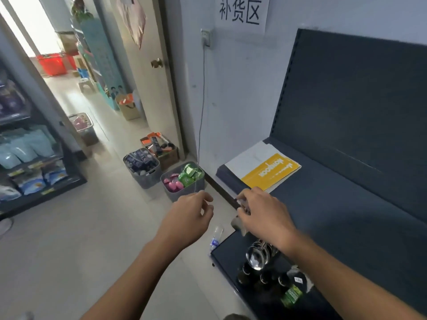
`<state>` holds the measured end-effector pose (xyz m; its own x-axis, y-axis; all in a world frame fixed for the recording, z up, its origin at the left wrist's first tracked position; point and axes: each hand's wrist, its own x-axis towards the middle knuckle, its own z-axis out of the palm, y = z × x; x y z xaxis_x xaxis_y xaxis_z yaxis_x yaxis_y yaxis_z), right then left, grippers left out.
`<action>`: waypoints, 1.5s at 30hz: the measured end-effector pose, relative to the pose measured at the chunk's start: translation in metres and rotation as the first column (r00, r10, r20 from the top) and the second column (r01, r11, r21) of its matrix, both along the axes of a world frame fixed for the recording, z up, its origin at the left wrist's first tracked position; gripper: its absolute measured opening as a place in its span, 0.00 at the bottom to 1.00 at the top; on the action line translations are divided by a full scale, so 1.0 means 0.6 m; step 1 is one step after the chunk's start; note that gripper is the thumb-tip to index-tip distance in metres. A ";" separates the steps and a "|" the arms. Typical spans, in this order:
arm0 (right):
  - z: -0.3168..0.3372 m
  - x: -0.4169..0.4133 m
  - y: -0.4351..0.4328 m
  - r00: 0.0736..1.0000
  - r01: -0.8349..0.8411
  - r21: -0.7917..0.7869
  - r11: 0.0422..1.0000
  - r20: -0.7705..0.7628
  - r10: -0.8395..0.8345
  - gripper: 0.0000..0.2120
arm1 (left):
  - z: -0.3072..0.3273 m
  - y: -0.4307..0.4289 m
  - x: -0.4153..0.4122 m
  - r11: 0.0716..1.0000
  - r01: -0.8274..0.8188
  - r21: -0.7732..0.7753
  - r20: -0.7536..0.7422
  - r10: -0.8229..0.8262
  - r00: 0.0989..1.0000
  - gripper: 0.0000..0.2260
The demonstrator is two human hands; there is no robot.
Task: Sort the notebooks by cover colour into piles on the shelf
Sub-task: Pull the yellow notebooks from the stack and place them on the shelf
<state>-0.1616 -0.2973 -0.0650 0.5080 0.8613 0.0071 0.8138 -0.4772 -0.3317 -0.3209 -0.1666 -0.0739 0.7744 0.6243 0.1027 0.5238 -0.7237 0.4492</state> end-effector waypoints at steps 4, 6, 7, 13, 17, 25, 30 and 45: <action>-0.009 0.040 0.044 0.992 0.126 0.023 0.992 -0.007 -0.125 0.13 | 0.001 0.062 0.067 0.994 0.110 0.013 0.020 -0.111 0.994 0.10; -0.018 0.063 0.063 0.984 0.176 0.037 0.984 -0.008 -0.176 0.13 | 0.001 0.090 0.106 0.987 0.157 0.024 0.025 -0.157 0.987 0.09; -0.023 0.075 0.072 0.979 0.203 0.051 0.978 -0.015 -0.202 0.12 | 0.001 0.103 0.126 0.983 0.181 0.025 0.026 -0.181 0.983 0.09; -0.045 0.142 0.113 0.931 0.358 0.057 0.932 -0.099 -0.351 0.14 | 0.010 0.177 0.245 0.937 0.350 0.015 -0.028 -0.349 0.937 0.09; -0.053 0.181 0.131 0.867 0.483 0.057 0.874 -0.167 -0.469 0.15 | 0.009 0.225 0.328 0.916 0.400 0.032 -0.035 -0.399 0.916 0.09; -0.070 0.211 0.138 0.597 0.791 -0.056 0.610 -0.148 -0.788 0.14 | -0.035 0.259 0.436 0.872 0.490 -0.027 -0.192 -0.485 0.853 0.15; -0.082 0.221 0.158 0.495 0.844 -0.142 0.517 -0.162 -0.853 0.16 | -0.062 0.255 0.489 0.849 0.523 -0.076 -0.288 -0.521 0.803 0.20; -0.093 0.203 0.218 0.389 0.913 -0.105 0.394 -0.068 -0.919 0.15 | -0.094 0.288 0.523 0.849 0.443 -0.287 -0.305 -0.519 0.798 0.14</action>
<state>-0.0400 -0.1664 -0.1209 0.9847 -0.1276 -0.1185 -0.1606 -0.9287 -0.3344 -0.0071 0.0064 -0.1301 0.9367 0.1379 -0.3218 0.2809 -0.8446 0.4558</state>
